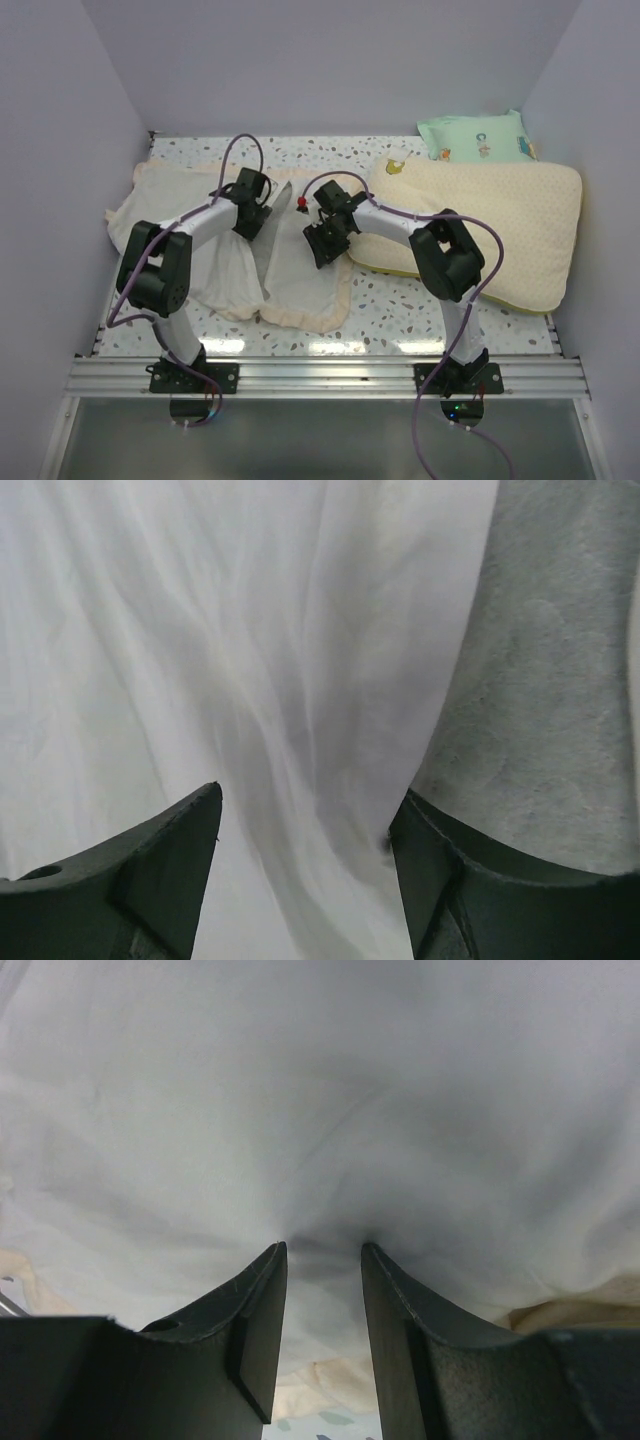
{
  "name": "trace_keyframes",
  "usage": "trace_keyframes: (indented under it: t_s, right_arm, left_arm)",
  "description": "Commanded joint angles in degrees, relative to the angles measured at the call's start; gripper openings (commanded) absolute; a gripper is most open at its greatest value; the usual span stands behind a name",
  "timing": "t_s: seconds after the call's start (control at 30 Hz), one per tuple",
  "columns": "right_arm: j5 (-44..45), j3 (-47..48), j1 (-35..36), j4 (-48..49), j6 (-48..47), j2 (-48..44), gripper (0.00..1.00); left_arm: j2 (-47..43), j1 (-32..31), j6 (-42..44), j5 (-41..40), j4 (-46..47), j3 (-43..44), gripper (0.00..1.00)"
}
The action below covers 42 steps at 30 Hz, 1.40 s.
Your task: Put the pillow into the pillowcase
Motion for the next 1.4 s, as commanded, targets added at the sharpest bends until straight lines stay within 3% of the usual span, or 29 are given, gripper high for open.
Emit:
trace_keyframes:
  t_s: [0.0, 0.2, 0.37, 0.57, 0.77, 0.87, 0.97, 1.07, 1.2, 1.23, 1.27, 1.3, 1.37]
  right_arm:
    - [6.6, -0.3, -0.3, 0.1, -1.4, 1.4, 0.41]
    - [6.8, -0.9, -0.3, 0.3, -1.4, 1.4, 0.41]
    - [6.3, -0.8, -0.3, 0.4, -1.4, 1.2, 0.41]
    - [6.6, -0.6, -0.3, 0.0, -1.8, 1.0, 0.41]
    - [7.7, -0.5, -0.4, 0.3, -3.0, 1.1, 0.41]
    - [10.4, 0.3, -0.4, 0.4, -3.4, 2.4, 0.41]
    - [12.4, 1.8, -1.2, -0.1, -6.0, 3.7, 0.41]
    - [9.9, 3.3, -1.6, -1.6, -7.4, 1.0, 0.42]
    - [-1.3, 7.5, -2.6, -6.1, -10.4, -8.0, 0.61]
    - [-2.0, 8.9, -3.3, -7.4, -11.3, -9.8, 0.76]
    - [-2.2, 12.7, -4.0, -11.5, -14.8, -11.0, 0.82]
    - [-2.0, 14.7, -4.7, -13.7, -17.1, -12.7, 0.94]
    - [-0.7, 19.9, -8.4, -19.7, -24.1, -13.5, 0.99]
  left_arm:
    - [0.3, -0.1, -0.5, -8.6, 1.8, 2.7, 0.7]
    - [-2.5, -0.1, -0.3, -7.8, 3.8, 1.4, 0.56]
    - [-1.5, -0.1, -0.1, -1.2, 3.1, 1.8, 0.55]
    - [3.6, -0.1, -0.3, -2.6, 4.9, 3.2, 0.48]
    - [-0.3, -0.1, -1.6, -0.3, 3.6, 3.5, 0.09]
    - [-5.7, -0.1, -2.5, 1.8, 2.0, 3.1, 0.0]
    - [-10.4, 0.1, -2.5, 2.7, 0.9, 2.5, 0.0]
    - [-12.7, 0.4, -2.7, 8.5, -0.8, 2.1, 0.0]
    - [-13.6, 0.8, -2.5, 16.7, -1.8, 0.2, 0.0]
    - [-13.6, 0.8, -2.3, 17.6, -1.6, -0.7, 0.0]
    - [-13.5, 0.9, -2.4, 18.1, -1.3, -1.0, 0.0]
    - [-13.6, 1.1, -2.3, 21.1, -1.2, -1.2, 0.0]
    - [-13.4, 1.2, -2.3, 22.8, -0.7, -1.7, 0.0]
